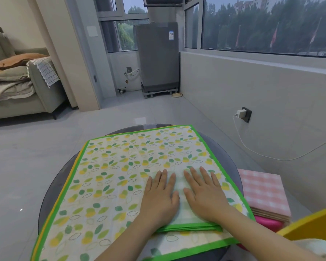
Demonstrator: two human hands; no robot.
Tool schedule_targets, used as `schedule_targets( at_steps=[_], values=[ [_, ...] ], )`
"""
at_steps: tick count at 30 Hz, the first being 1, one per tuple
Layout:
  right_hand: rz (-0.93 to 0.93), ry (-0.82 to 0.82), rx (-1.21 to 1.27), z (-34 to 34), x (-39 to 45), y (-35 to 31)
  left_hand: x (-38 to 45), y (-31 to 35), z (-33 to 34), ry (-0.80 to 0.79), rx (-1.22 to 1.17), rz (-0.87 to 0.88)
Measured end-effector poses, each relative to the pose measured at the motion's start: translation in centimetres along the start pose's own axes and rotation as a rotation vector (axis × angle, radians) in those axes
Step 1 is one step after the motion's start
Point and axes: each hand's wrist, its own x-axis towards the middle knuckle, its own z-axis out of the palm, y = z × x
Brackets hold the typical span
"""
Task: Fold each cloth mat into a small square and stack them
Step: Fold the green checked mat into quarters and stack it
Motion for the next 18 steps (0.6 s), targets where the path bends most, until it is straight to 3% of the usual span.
schedule_targets(
  at_steps=[8, 14, 18],
  values=[
    [0.212, 0.012, 0.043, -0.2, 0.0, 1.6, -0.3, -2.3, -0.1, 0.031, -0.05, -0.273],
    [0.328, 0.229, 0.158, -1.1, -0.3, 1.6, -0.3, -2.1, -0.8, 0.169, -0.183, -0.365],
    [0.477, 0.229, 0.435, -2.4, 0.5, 2.1, 0.3, -2.1, -2.3, 0.324, -0.495, -0.515]
  ],
)
